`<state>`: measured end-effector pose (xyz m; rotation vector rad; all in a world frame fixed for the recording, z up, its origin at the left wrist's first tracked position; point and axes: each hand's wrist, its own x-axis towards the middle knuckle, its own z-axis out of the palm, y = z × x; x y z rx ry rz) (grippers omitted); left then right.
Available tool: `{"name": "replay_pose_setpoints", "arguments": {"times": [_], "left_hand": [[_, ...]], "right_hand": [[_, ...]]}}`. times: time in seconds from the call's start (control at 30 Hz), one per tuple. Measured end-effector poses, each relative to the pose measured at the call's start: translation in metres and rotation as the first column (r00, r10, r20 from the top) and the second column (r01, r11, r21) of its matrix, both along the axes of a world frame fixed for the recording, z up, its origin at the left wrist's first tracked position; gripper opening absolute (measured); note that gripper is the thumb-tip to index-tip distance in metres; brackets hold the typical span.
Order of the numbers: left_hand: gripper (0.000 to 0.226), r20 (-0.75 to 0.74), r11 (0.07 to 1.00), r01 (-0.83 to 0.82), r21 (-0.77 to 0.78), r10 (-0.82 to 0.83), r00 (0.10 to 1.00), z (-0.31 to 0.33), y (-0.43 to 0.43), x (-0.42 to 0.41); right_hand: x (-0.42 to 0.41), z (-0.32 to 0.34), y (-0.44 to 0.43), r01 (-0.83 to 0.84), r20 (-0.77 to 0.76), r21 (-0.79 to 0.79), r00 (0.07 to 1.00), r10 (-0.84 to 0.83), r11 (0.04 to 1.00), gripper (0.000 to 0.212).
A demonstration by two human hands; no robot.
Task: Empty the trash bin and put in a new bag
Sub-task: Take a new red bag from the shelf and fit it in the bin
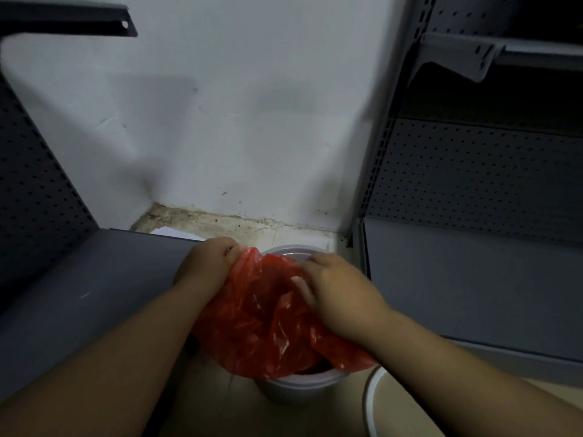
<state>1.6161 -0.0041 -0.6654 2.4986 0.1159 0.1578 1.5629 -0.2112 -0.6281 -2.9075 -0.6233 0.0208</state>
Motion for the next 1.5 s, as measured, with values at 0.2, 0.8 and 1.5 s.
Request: {"name": "replay_pose_setpoints", "arguments": {"times": [0.2,0.8,1.5], "left_hand": [[0.033,0.069,0.999,-0.034,-0.042,0.037,0.997,-0.004,-0.007,0.009],[0.025,0.0,0.996,-0.016,-0.089,0.016,1.0,-0.021,0.002,0.034],[0.032,-0.276,0.648,0.48,0.591,-0.396,0.876,0.013,-0.082,-0.002]], "right_hand": [[0.004,0.001,0.019,0.042,-0.515,0.019,0.857,-0.026,0.999,0.046],[0.062,-0.056,-0.022,0.111,-0.163,-0.27,0.974,-0.159,0.956,0.063],[0.099,-0.074,-0.017,0.163,-0.37,-0.208,0.9,-0.232,0.964,0.055]]}}
